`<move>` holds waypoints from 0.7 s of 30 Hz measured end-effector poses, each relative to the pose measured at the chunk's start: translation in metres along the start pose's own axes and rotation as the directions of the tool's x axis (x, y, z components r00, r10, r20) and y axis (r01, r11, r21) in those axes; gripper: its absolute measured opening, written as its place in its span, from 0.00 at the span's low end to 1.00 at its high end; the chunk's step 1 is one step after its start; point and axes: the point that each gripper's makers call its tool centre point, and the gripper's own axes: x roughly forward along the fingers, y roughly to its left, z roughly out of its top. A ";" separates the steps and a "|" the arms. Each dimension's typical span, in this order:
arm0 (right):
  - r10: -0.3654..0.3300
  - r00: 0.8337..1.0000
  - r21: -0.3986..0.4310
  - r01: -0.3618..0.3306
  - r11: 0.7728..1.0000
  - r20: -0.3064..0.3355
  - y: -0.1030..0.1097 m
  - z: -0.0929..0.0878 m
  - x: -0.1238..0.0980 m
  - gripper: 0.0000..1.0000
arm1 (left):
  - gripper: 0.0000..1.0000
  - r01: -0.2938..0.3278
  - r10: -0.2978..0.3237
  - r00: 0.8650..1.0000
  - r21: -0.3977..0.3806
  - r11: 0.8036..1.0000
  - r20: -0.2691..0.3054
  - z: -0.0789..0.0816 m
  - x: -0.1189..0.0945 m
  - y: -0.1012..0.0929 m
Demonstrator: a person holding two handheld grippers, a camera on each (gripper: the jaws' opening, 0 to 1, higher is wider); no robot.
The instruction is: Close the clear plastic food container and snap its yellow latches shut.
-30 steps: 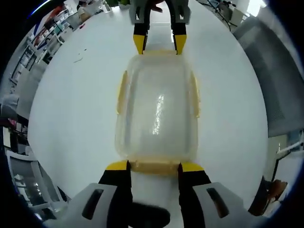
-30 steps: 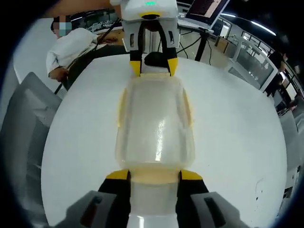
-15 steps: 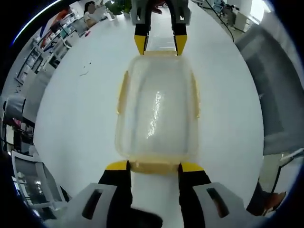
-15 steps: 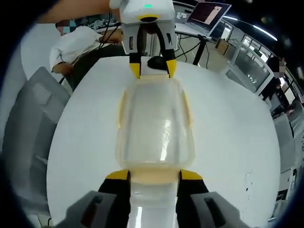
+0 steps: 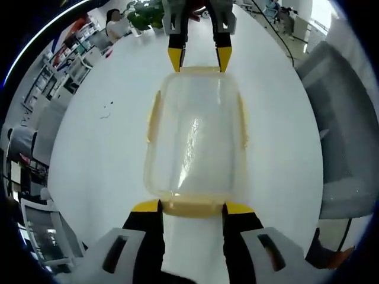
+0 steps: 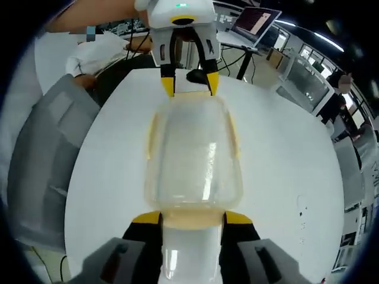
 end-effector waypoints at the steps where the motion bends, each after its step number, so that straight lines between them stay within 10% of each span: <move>1: -0.001 1.000 0.000 0.001 1.000 0.000 0.000 -0.002 -0.002 0.35 | 0.36 0.000 0.000 1.000 0.000 1.000 0.000 0.003 0.000 0.000; 21: 0.000 1.000 0.015 0.001 1.000 -0.021 0.000 -0.060 -0.034 0.35 | 0.36 0.008 -0.008 1.000 0.019 1.000 0.012 0.068 0.020 -0.003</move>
